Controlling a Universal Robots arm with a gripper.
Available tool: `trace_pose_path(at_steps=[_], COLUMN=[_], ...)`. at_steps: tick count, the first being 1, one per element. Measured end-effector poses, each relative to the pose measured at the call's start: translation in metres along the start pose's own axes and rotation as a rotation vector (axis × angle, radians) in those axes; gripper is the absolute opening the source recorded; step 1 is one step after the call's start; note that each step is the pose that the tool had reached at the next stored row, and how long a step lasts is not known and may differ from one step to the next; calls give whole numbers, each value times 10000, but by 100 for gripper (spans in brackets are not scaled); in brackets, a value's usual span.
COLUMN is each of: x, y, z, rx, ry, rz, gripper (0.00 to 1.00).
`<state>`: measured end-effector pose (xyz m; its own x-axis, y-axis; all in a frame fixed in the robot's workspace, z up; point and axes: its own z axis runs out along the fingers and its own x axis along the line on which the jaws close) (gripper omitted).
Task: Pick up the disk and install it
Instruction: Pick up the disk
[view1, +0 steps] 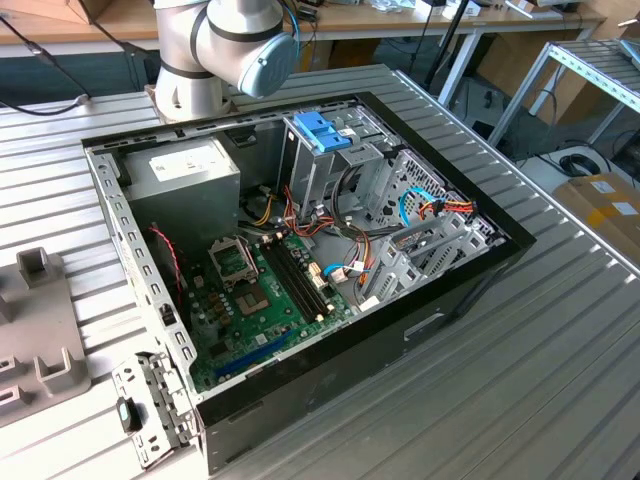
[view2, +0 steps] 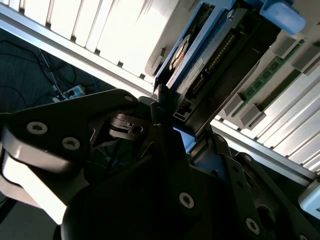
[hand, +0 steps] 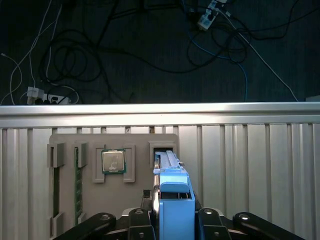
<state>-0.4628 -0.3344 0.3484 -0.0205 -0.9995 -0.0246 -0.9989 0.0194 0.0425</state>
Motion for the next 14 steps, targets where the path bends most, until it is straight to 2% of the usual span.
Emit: trace_pose_path(at_steps=[14], x=[-1], y=[3], z=[-63], rx=[1], ry=[0], rz=[0], gripper=[37])
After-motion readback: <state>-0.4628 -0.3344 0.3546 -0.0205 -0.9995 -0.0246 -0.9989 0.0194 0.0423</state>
